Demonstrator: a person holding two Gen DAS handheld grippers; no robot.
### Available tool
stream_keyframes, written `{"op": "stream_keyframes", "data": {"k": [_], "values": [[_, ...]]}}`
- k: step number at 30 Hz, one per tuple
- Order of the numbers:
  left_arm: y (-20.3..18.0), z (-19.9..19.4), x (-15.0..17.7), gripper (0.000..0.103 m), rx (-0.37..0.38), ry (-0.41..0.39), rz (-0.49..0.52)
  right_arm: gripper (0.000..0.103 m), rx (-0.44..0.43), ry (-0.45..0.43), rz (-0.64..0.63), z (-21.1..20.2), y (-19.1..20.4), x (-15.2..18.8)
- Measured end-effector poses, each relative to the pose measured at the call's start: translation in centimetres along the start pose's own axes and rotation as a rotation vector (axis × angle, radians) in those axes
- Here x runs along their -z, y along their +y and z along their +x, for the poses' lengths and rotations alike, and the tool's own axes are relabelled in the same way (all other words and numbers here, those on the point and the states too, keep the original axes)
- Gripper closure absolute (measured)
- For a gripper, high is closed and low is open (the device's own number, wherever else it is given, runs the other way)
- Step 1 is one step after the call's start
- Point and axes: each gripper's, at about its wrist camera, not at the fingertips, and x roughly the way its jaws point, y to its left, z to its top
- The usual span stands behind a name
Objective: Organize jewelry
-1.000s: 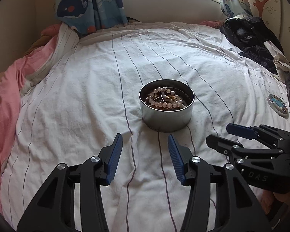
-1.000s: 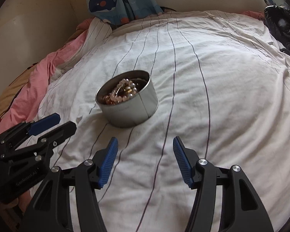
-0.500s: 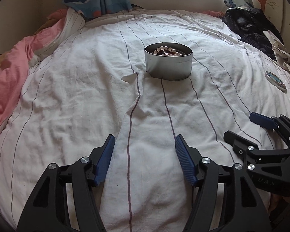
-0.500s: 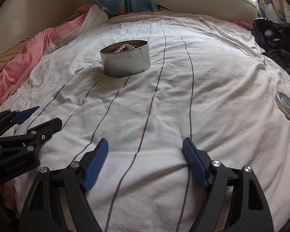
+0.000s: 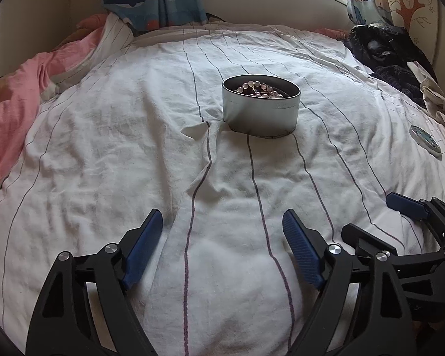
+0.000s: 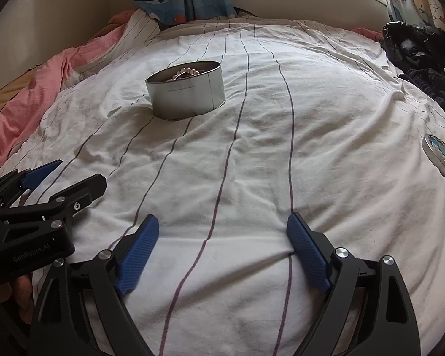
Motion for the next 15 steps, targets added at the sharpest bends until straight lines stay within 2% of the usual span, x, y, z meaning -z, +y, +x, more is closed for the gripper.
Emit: {"op": "stream_keyframes", "data": {"k": [8, 15], "values": [[0.7, 1.5, -0.2, 0.014, -0.001, 0.054, -0.038, 0.015, 0.004, 0.02, 0.002, 0.5, 0.1, -0.2], [0.7, 1.6, -0.2, 0.011, -0.014, 0.051, -0.056, 0.014, -0.002, 0.021, 0.01, 0.6, 0.0, -0.2]]}}
